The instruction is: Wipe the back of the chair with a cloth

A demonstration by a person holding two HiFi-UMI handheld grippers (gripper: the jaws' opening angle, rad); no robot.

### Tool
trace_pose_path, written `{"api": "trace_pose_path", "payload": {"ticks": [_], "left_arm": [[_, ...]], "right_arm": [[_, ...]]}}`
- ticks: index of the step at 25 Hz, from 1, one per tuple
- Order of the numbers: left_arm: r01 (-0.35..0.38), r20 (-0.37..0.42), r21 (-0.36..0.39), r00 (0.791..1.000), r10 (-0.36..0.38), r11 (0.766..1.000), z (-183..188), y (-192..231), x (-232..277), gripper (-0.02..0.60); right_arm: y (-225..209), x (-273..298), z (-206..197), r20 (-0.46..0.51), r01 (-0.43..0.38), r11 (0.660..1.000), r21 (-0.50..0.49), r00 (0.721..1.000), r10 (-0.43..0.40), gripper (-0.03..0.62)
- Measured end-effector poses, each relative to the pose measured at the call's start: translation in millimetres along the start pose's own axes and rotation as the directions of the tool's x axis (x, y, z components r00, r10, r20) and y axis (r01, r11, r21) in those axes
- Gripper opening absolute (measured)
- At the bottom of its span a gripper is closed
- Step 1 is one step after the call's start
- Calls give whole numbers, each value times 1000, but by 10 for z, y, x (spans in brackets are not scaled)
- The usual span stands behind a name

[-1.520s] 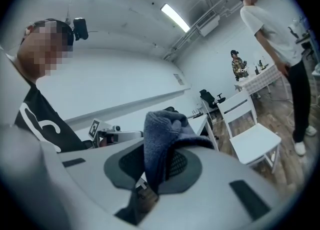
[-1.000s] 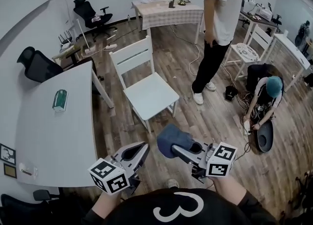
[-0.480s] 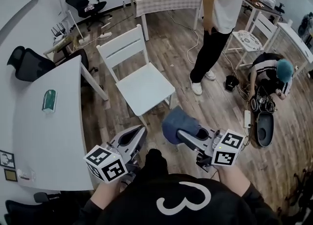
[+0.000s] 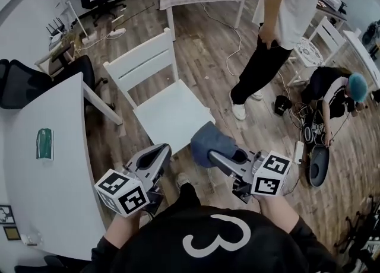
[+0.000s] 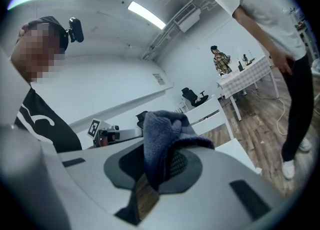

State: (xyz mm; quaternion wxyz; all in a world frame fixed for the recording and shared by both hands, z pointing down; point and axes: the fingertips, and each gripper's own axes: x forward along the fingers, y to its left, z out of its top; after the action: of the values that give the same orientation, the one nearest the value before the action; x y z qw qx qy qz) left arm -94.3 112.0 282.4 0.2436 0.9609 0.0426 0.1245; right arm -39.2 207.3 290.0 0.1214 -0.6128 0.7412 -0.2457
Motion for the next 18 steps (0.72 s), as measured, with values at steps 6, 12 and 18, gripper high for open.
{"api": "trace_pose_path", "payload": {"ticks": [6,12,18], "left_arm": [[-94,35,-61,995,96,994,430,1088,149,14],[-176,48,-119,982,182,977,625,1675,155,14],[-288,87,-160,949,304,944,763,2001,156,14]], "right_arm": [[-546,937,304,-98,-35,999,-9,995,34,52],[-815,1503,513,-150,-87,996,-32,985,82,52],[-1064,1938,495,-240,-202,979,13,950,199,52]]}}
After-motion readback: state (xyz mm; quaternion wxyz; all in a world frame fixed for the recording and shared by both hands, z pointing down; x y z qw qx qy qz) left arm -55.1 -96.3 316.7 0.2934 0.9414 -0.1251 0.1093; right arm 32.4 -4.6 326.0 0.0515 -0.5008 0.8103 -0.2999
